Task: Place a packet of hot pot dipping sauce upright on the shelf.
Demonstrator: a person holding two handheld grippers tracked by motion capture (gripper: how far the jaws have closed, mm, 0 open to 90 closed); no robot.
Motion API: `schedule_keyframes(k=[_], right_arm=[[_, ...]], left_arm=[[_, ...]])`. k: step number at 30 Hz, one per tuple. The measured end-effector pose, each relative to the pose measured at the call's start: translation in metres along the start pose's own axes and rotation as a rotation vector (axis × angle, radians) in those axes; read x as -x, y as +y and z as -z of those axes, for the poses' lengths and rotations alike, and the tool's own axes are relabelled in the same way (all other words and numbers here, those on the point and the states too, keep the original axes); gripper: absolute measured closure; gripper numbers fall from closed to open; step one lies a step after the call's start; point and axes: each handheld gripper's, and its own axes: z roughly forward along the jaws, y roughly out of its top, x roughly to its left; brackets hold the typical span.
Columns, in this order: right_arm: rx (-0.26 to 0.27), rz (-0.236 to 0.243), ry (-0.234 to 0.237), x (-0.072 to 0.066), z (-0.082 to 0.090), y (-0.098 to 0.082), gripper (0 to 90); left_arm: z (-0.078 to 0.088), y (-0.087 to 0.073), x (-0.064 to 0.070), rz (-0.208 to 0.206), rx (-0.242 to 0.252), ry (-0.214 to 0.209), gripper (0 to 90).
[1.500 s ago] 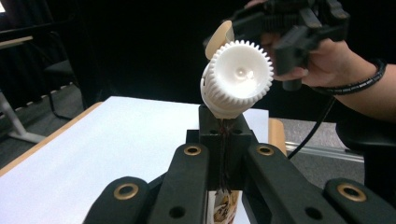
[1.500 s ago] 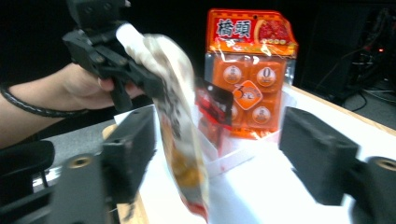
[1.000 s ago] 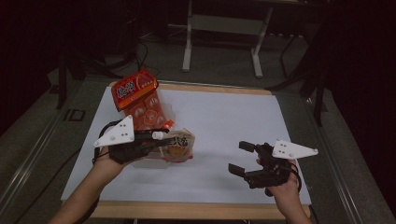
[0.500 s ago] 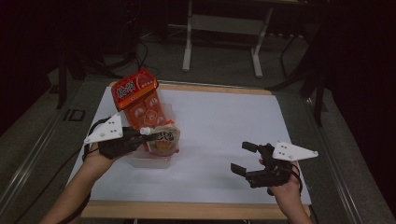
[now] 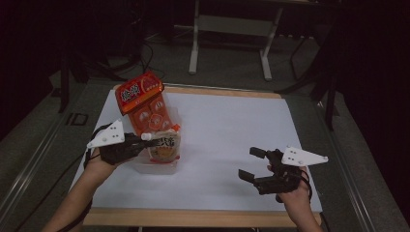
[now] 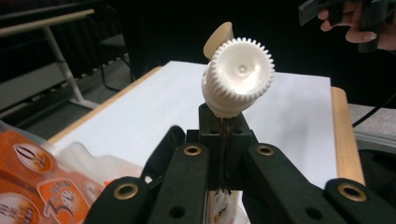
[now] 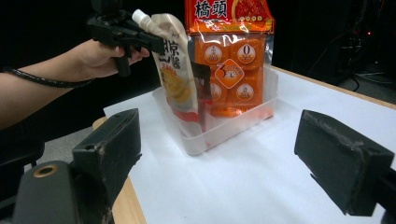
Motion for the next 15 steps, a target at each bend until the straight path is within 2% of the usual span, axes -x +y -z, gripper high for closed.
schedule_keyframes(k=[12,15], right_arm=[[-0.005,-0.016,0.008,0.002,-0.001,-0.001,14.5],[-0.009,-0.015,0.011,0.001,-0.002,-0.002,14.5]], left_arm=[[-0.002,-0.02,-0.001,0.031,-0.031,-0.029,89.4],[-0.003,-0.026,-0.001,0.05,-0.034,-0.036,89.4]])
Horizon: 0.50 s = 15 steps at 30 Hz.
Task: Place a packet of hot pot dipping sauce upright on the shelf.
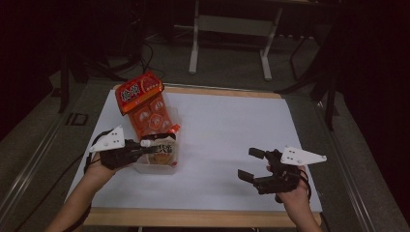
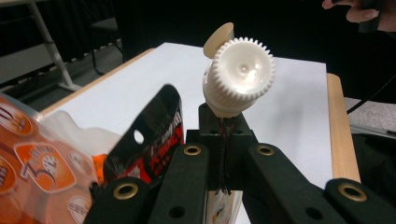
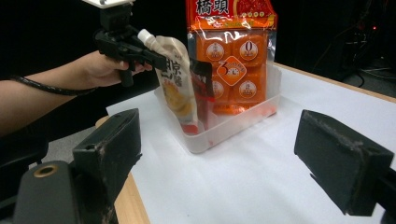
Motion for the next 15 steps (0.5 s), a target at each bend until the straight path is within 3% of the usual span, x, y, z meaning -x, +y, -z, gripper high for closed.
schedule_keyframes(k=[10,15], right_arm=[[-0.009,-0.003,0.004,0.0,-0.001,0.0,14.5],[-0.012,-0.001,0.005,0.0,-0.002,0.0,14.5]], left_arm=[[-0.007,-0.021,0.003,0.033,0.006,-0.001,89.2],[-0.009,-0.029,0.002,0.04,-0.023,-0.003,89.1]])
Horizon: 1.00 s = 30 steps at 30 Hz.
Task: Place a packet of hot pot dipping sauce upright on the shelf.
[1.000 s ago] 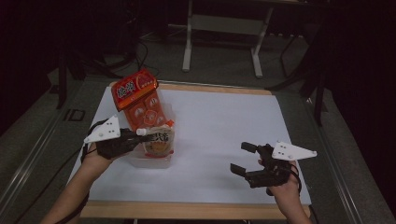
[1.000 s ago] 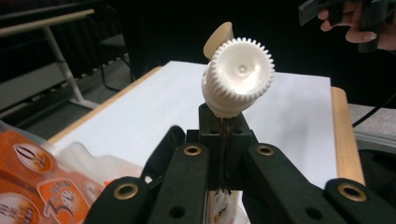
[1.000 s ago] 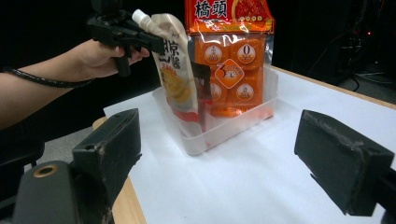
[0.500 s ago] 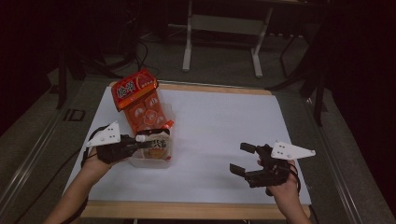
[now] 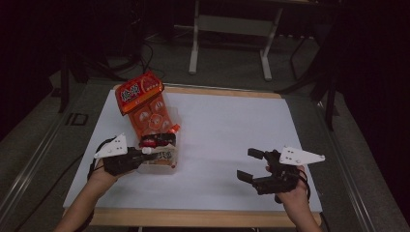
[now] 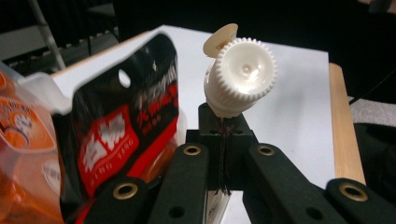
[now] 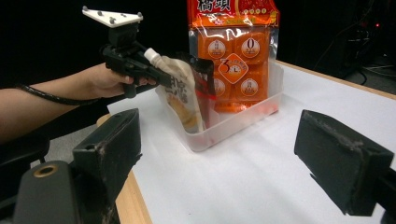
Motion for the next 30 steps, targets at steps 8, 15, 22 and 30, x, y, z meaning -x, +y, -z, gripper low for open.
schedule_keyframes(k=[8,15,22,30], right_arm=[[-0.001,-0.001,0.003,0.0,0.0,0.0,14.5],[-0.005,-0.005,0.012,-0.001,-0.001,0.0,14.6],[-0.006,-0.007,0.013,-0.001,-0.002,-0.001,14.5],[-0.006,-0.005,0.014,-0.001,-0.001,-0.001,14.5]], left_arm=[[0.004,-0.009,-0.006,0.046,0.009,0.002,87.9],[0.015,0.005,-0.004,0.051,0.076,0.06,61.9],[0.02,0.021,0.003,0.009,0.09,0.07,52.2],[0.019,0.034,0.008,0.016,0.106,0.103,37.2]])
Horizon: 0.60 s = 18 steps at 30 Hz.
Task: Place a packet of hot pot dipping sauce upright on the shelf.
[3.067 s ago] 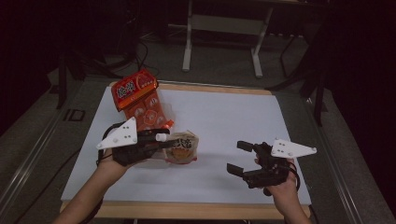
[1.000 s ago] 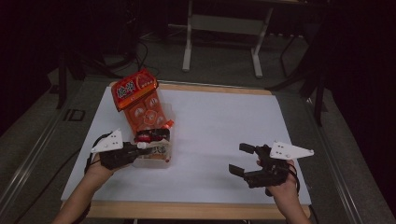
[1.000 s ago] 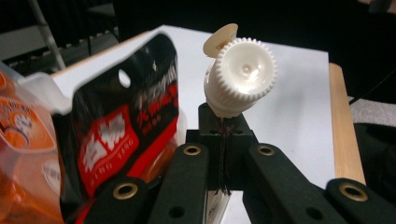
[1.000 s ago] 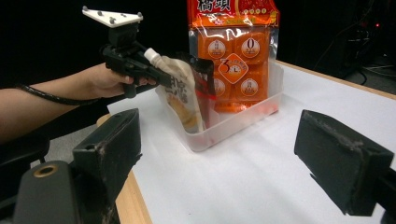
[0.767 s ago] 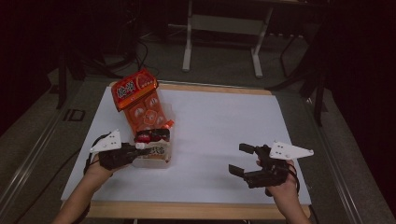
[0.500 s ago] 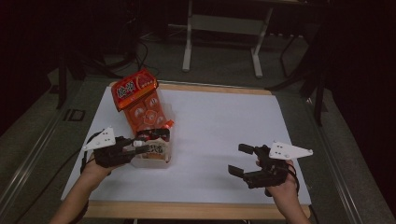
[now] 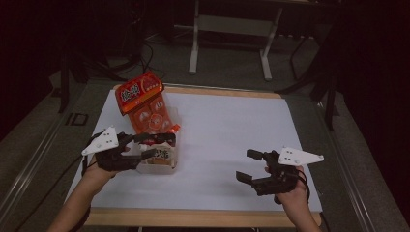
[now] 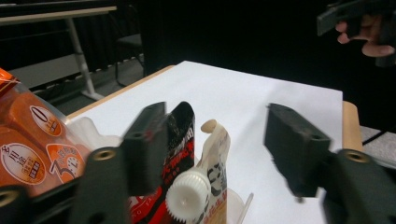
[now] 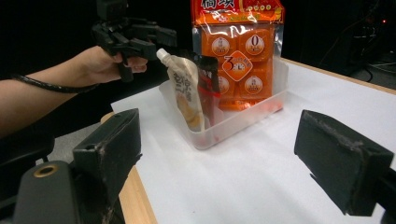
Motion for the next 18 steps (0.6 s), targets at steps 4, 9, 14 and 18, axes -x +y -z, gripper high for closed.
schedule_keyframes(k=[4,9,14,18], right_arm=[[-0.003,-0.007,-0.001,0.0,0.0,-0.001,14.5],[-0.003,-0.003,0.0,0.0,0.0,0.0,14.5],[-0.007,-0.008,0.001,0.001,0.0,-0.001,14.5],[-0.01,-0.009,0.0,0.001,-0.001,-0.003,14.5]], left_arm=[[-0.003,0.006,0.005,0.048,-0.01,-0.026,18.0],[-0.008,0.014,0.019,0.04,0.002,-0.061,8.8],[-0.014,0.022,0.033,0.031,-0.006,-0.077,6.1],[-0.021,0.025,0.045,0.041,-0.012,-0.094,5.6]])
